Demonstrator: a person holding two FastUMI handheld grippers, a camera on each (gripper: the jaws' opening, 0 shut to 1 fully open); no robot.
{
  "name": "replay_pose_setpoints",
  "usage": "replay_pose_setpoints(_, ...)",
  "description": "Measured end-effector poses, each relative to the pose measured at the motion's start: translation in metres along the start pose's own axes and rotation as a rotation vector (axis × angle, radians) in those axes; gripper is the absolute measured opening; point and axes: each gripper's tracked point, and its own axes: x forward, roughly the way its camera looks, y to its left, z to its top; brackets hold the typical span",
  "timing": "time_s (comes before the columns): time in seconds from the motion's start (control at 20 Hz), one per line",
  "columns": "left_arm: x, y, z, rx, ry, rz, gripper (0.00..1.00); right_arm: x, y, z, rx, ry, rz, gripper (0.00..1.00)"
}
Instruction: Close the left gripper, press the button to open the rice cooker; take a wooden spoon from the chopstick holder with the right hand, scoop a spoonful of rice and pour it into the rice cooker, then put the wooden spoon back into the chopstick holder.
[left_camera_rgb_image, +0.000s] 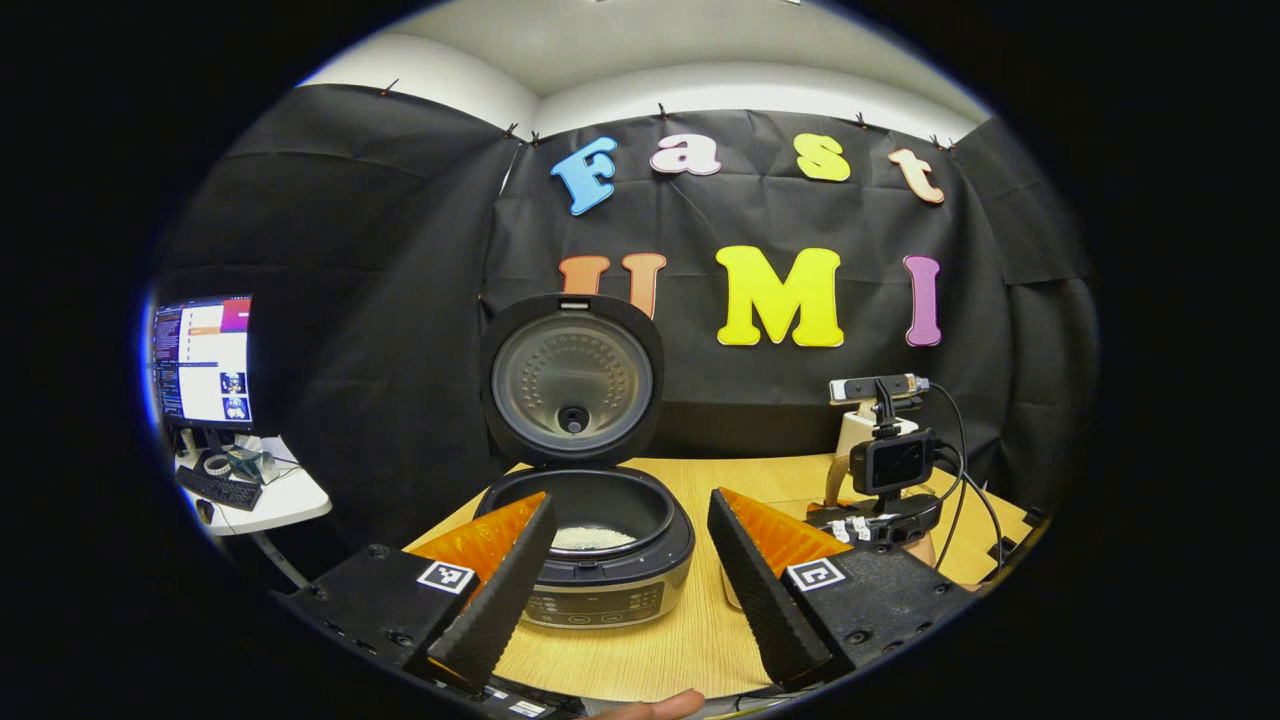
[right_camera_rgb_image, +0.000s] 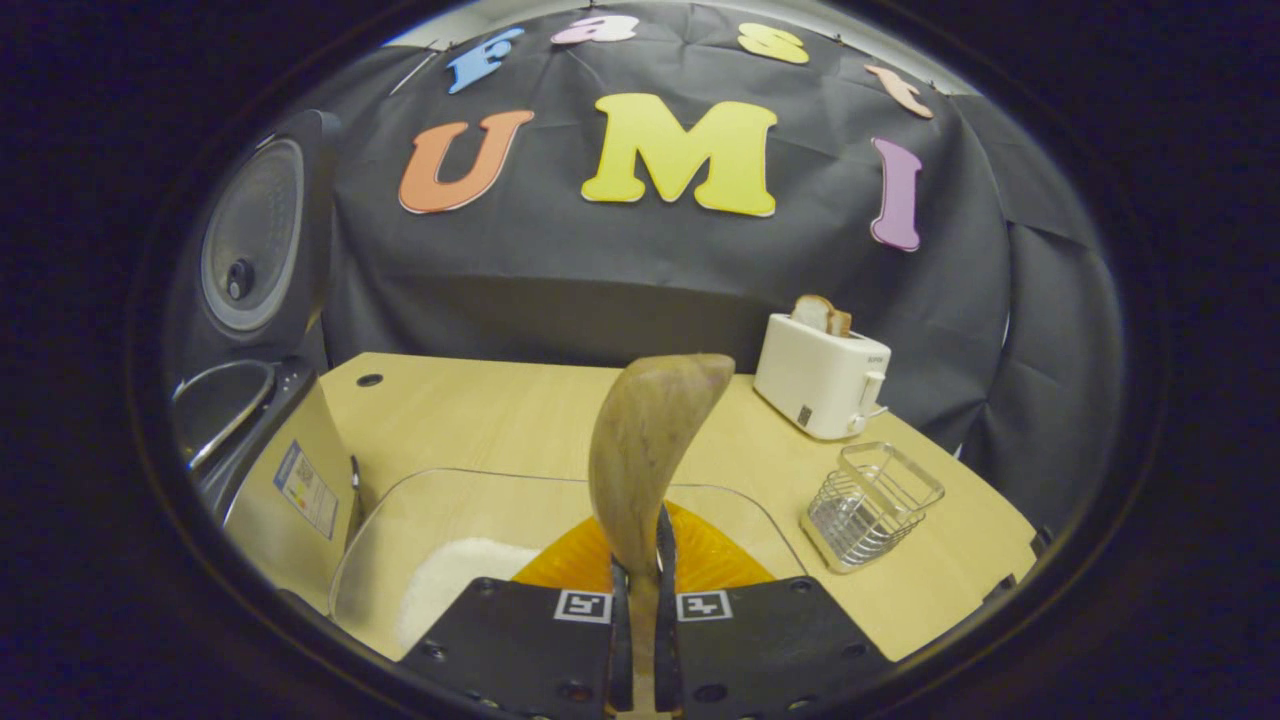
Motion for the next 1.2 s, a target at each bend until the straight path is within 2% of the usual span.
replay_pose_setpoints(0.25, 0.001, 0.005, 0.000, -0.015, -0.002, 0.006, 0.98, -0.009, 0.029, 0.000, 0.006, 0.009, 0.046, 0.09)
replay_pose_setpoints(0.45, 0.000, 0.009, 0.002, -0.040, -0.008, 0.004, 0.97, -0.015, 0.039, -0.002, 0.091, 0.043, 0.105, 0.09)
replay_pose_setpoints(0.8, 0.003, 0.007, -0.002, -0.056, 0.003, 0.001, 0.98, -0.009, 0.024, -0.005, 0.503, 0.160, 0.284, 0.09)
replay_pose_setpoints(1.2, 0.008, -0.006, -0.007, -0.038, 0.014, -0.023, 0.98, -0.003, 0.016, -0.008, 0.861, 0.263, 0.445, 0.09)
